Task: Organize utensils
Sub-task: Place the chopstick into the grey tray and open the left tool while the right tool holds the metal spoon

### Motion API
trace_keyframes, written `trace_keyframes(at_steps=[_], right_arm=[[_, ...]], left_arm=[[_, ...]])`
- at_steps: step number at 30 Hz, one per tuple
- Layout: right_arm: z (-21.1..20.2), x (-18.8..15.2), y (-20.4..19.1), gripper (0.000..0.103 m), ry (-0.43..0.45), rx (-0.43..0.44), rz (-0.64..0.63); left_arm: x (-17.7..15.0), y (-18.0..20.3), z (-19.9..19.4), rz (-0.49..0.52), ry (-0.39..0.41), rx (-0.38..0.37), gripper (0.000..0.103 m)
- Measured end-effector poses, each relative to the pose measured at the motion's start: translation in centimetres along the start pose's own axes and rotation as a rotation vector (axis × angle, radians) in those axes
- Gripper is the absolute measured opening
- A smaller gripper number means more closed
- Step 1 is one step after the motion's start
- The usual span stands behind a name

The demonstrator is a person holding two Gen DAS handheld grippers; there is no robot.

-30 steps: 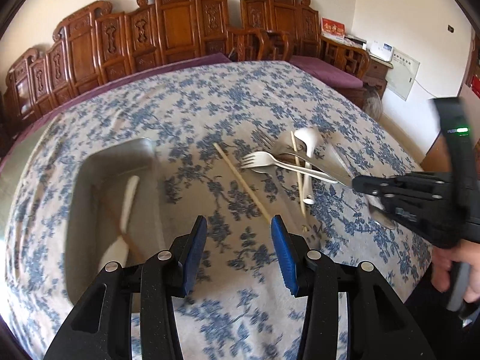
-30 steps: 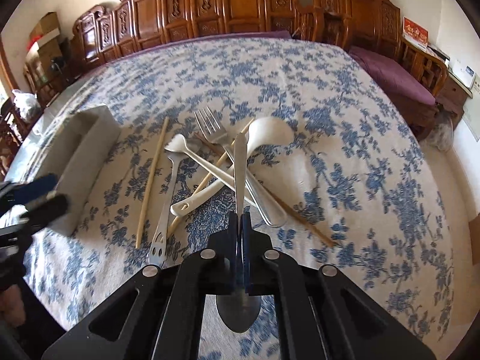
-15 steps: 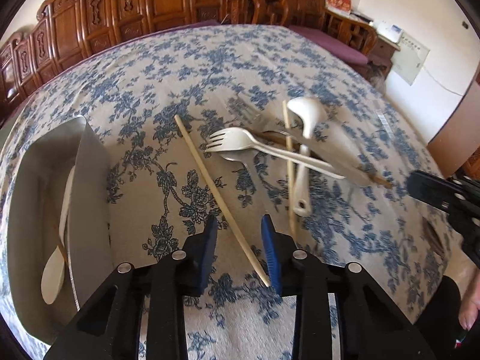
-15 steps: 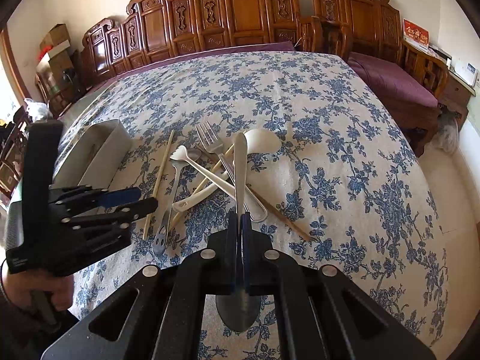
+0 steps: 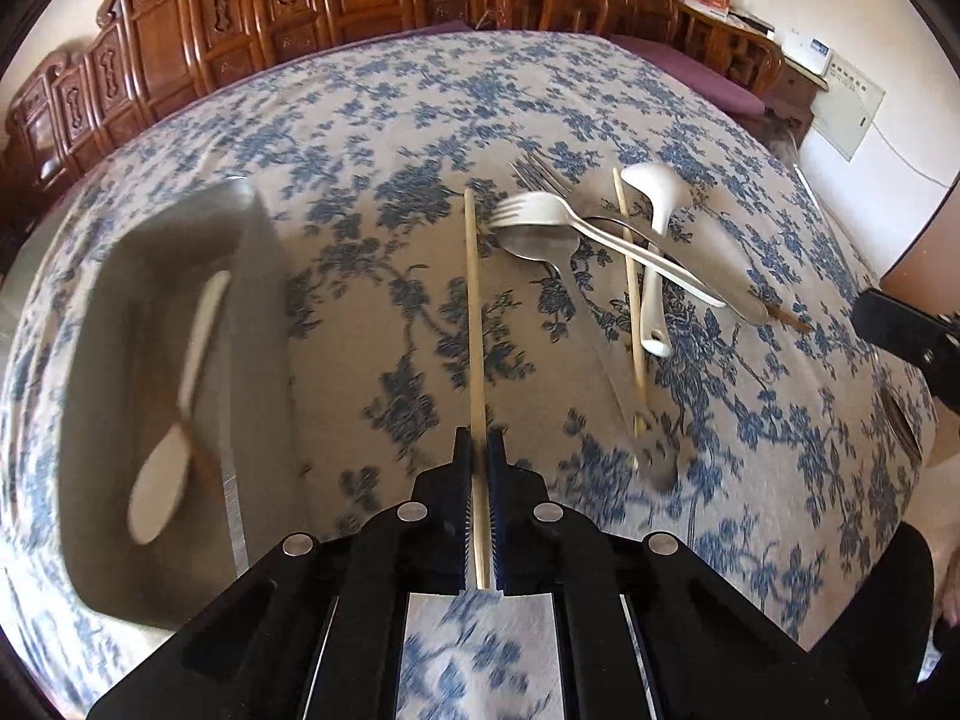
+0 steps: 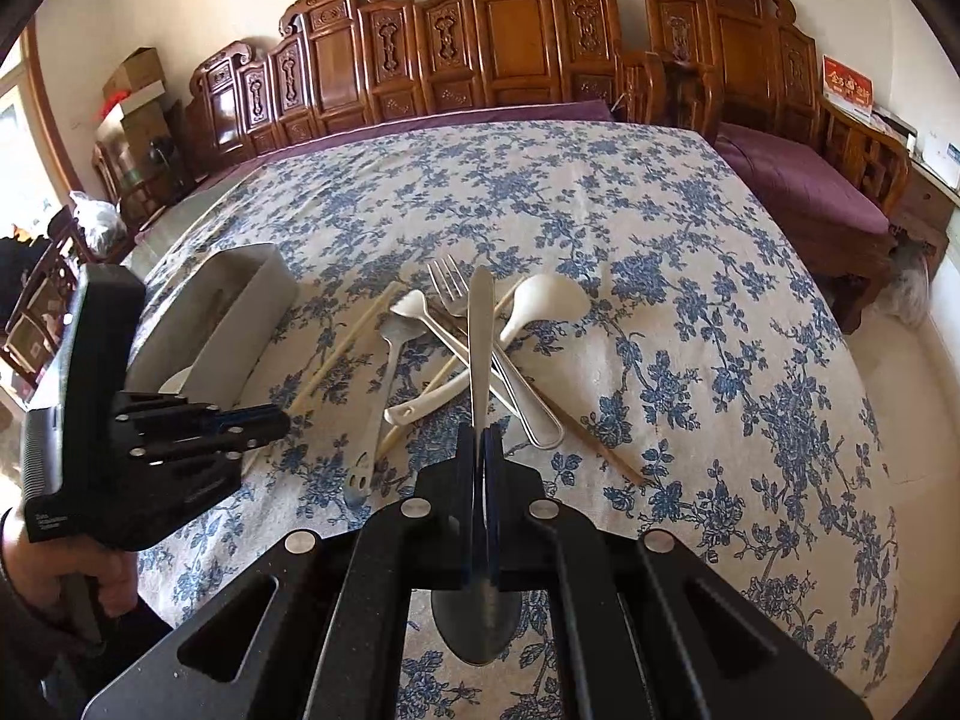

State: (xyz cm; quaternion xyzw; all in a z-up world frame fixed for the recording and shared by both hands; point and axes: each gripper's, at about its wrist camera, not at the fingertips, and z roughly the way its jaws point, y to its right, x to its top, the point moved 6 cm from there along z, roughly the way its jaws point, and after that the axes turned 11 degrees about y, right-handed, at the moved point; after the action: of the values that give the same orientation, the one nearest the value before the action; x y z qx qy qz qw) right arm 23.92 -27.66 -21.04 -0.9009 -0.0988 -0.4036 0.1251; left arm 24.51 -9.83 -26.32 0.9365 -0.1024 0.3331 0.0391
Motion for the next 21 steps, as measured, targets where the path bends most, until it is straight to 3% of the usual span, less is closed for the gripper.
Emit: trace_keyframes(at_steps=[15, 21], right_arm=[[-1.7, 1.2, -3.1, 0.005, 0.038, 0.069, -0.046], [-1.8, 1.1, -3.8, 0.005, 0.036, 0.091, -0.053]], left_arm=[[1.0, -3.5, -8.0, -0.01, 0.124, 0.013, 0.004], [1.6, -6.0, -9.2, -0.026, 0.149, 0.027, 0.004]])
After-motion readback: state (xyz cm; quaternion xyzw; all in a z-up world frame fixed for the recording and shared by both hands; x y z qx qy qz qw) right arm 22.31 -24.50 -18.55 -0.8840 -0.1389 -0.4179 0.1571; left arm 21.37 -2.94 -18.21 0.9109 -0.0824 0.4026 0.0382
